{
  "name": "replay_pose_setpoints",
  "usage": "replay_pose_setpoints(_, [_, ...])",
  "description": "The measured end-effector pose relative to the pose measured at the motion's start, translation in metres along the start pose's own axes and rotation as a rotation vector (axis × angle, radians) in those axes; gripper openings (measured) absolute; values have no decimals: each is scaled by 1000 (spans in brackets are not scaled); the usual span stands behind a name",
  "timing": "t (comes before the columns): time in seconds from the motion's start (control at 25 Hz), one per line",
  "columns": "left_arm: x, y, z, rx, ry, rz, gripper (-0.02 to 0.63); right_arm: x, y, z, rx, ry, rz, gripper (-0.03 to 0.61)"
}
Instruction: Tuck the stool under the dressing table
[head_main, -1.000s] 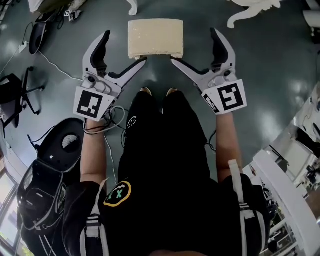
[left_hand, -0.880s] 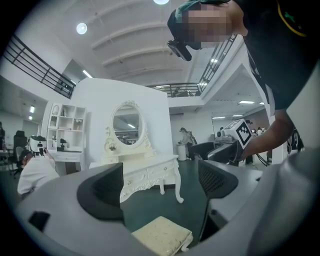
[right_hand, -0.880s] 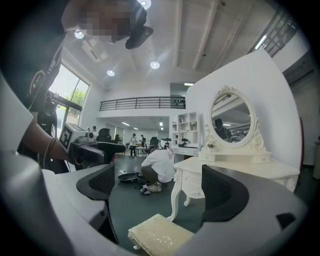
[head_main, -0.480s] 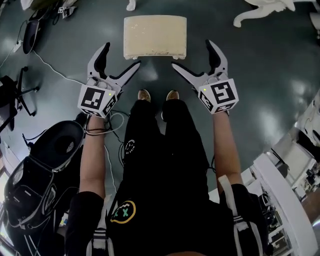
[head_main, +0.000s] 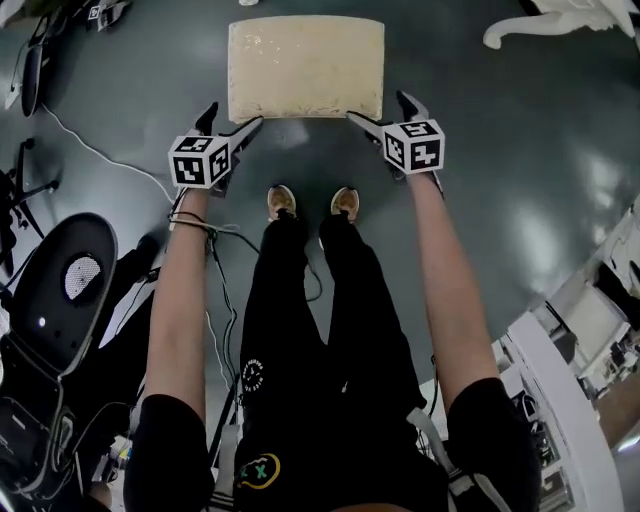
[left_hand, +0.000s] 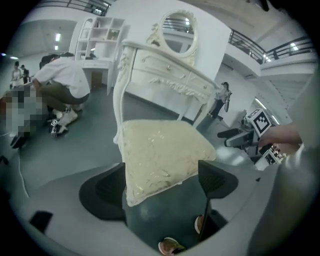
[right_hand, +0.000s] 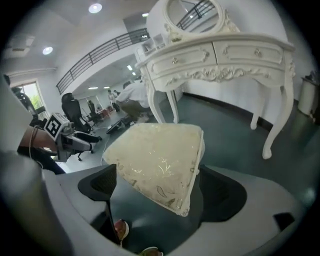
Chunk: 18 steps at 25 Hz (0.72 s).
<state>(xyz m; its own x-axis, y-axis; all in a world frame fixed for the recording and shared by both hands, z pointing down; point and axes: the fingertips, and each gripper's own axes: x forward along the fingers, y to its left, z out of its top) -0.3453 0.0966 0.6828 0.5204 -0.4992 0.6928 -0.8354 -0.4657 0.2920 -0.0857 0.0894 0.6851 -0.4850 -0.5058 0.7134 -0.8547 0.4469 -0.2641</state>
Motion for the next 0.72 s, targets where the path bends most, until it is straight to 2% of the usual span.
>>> replay_pose_setpoints(0.16, [56,31,-39,-58,125,24,463,50,-17,-34,62,101,4,531])
replay_pose_setpoints(0.28, [72,33,-40,-93,147,0,463,66,-22,-43,93,132,6,523])
replay_pose_setpoints(0.4, [73,30,-41,-95,174,-21,463,66,-24,-45,100,132,10,523])
replay_pose_setpoints(0.72, [69,28,-41,-63,202,8,459,64,-19,-44,91,112,16,520])
